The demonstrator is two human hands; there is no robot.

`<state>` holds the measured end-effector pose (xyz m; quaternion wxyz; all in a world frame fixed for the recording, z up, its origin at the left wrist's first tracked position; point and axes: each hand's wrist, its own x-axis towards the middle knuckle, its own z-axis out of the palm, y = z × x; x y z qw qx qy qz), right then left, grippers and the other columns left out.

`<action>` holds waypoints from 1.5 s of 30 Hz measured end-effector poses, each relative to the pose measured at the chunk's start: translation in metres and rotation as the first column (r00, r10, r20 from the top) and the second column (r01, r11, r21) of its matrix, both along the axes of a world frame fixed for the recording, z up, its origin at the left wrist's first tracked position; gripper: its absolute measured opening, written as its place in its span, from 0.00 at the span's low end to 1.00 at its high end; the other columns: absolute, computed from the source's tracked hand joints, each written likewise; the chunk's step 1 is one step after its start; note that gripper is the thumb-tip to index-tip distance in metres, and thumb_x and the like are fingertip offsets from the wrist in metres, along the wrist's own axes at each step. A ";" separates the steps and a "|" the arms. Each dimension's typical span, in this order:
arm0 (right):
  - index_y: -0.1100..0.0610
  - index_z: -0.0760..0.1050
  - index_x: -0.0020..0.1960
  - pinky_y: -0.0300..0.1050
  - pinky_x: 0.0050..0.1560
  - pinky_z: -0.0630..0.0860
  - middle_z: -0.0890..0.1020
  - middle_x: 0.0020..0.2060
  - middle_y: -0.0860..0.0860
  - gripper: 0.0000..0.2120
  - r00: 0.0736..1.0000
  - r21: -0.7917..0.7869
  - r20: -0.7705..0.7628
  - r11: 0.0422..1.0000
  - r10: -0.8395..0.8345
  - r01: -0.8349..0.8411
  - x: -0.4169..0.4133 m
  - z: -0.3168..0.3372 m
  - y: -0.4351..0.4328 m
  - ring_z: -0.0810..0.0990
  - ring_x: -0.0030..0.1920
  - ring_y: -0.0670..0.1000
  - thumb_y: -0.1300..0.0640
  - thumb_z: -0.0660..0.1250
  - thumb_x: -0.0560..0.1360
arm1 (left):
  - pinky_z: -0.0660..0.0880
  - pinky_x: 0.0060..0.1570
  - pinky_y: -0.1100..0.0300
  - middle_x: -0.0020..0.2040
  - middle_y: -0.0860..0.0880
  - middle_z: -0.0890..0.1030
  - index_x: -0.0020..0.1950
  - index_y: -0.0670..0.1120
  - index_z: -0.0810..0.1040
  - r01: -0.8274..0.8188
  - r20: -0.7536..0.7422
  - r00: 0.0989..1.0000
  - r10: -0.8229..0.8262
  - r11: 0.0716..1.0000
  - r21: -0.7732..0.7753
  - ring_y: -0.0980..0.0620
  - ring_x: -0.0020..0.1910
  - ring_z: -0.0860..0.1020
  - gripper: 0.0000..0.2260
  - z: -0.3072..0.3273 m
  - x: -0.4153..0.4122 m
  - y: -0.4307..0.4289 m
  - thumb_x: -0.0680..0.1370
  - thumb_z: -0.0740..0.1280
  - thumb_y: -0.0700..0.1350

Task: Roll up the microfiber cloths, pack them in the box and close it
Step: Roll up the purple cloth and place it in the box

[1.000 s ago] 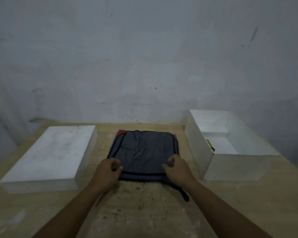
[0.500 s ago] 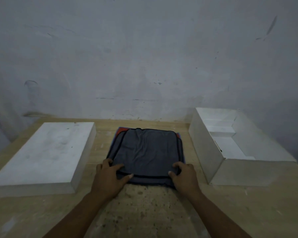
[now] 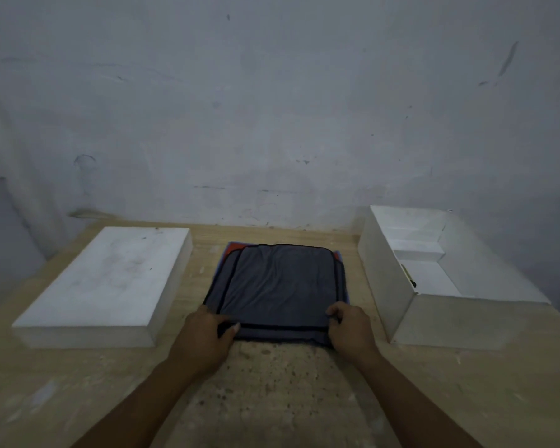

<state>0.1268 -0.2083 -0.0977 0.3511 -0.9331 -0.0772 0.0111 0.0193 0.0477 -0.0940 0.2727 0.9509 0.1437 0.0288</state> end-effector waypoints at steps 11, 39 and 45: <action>0.50 0.77 0.40 0.39 0.40 0.72 0.80 0.43 0.46 0.11 0.991 0.357 -0.077 0.925 -0.108 0.128 -0.012 0.016 -0.013 0.79 0.46 0.50 0.66 0.65 0.72 | 0.69 0.39 0.60 0.43 0.45 0.78 0.41 0.48 0.76 -0.031 0.078 0.996 0.034 0.999 -0.043 0.47 0.42 0.77 0.09 0.007 -0.009 0.006 0.80 0.62 0.42; 0.50 0.75 0.42 0.30 0.58 0.68 0.82 0.53 0.36 0.06 0.793 -0.032 -0.140 0.798 0.592 -0.601 -0.084 0.040 -0.115 0.70 0.63 0.30 0.59 0.70 0.72 | 0.66 0.31 0.61 0.30 0.38 0.79 0.43 0.44 0.75 0.202 0.292 0.955 -0.056 0.844 -0.498 0.51 0.29 0.74 0.17 0.015 -0.077 -0.001 0.69 0.74 0.56; 0.50 0.77 0.43 0.35 0.40 0.73 0.84 0.34 0.45 0.04 0.730 0.048 -0.273 0.767 0.627 -0.640 -0.094 0.050 -0.112 0.80 0.35 0.42 0.58 0.71 0.73 | 0.62 0.31 0.63 0.30 0.48 0.69 0.46 0.43 0.80 0.235 -0.020 0.960 -0.281 0.838 -0.493 0.52 0.31 0.69 0.23 0.025 -0.086 0.007 0.59 0.81 0.54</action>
